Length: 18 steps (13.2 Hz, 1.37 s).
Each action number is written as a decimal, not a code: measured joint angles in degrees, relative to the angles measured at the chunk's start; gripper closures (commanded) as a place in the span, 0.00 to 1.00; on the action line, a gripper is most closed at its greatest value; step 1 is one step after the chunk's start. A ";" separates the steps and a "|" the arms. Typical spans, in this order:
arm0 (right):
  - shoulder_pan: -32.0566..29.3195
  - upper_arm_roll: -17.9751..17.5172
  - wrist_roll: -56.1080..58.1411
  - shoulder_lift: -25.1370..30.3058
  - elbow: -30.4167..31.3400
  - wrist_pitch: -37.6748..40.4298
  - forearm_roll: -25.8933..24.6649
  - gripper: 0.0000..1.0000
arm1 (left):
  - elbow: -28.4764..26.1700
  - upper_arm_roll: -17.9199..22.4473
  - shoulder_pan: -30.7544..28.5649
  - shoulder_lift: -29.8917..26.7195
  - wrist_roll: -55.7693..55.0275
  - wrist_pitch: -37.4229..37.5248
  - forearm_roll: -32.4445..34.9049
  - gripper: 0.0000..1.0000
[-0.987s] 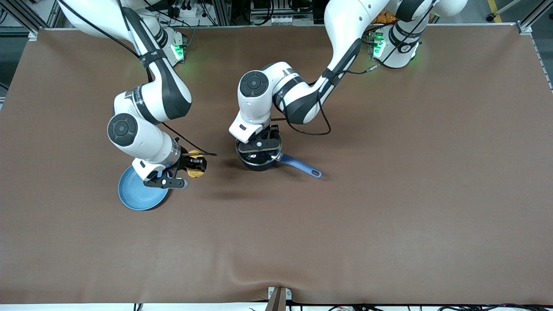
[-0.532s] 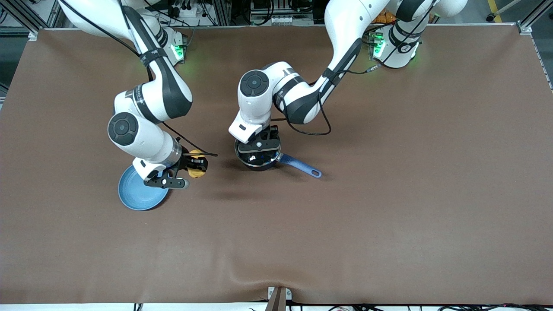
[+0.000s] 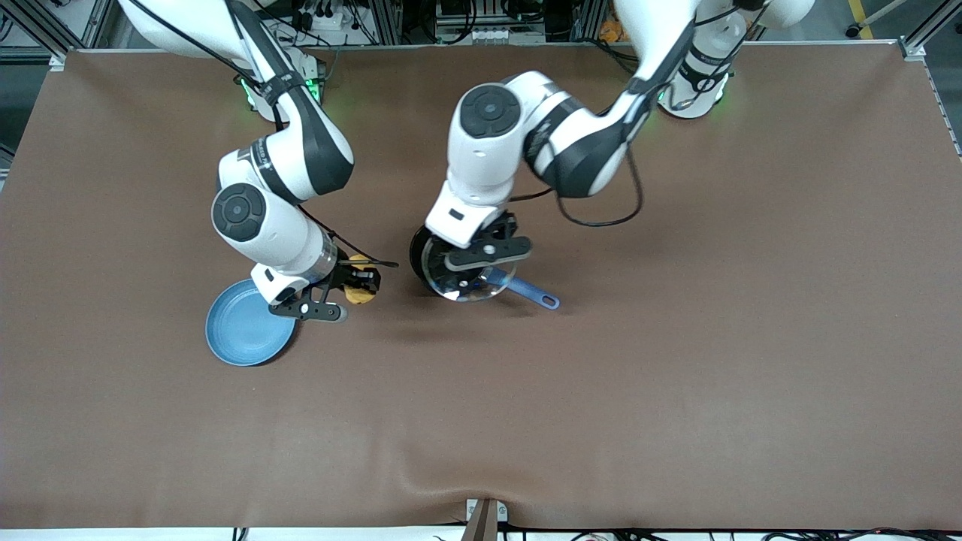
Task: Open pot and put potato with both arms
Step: 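Lift the lid with the left gripper while the right gripper moves over the pot, then release the potato into the pot while the left gripper lowers the lid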
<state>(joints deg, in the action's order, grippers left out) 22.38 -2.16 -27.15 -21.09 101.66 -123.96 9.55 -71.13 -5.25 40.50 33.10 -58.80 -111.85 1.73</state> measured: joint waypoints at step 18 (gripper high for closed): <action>16.84 0.30 -12.89 -9.93 -0.05 -9.63 -4.18 1.00 | -13.62 0.48 -30.93 -4.55 31.25 3.77 0.98 1.00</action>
<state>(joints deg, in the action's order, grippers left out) 39.22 -1.85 -40.04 -31.02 101.61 -133.59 5.37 -84.75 -4.77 9.57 28.55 -27.56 -108.08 2.71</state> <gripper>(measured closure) 0.423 0.392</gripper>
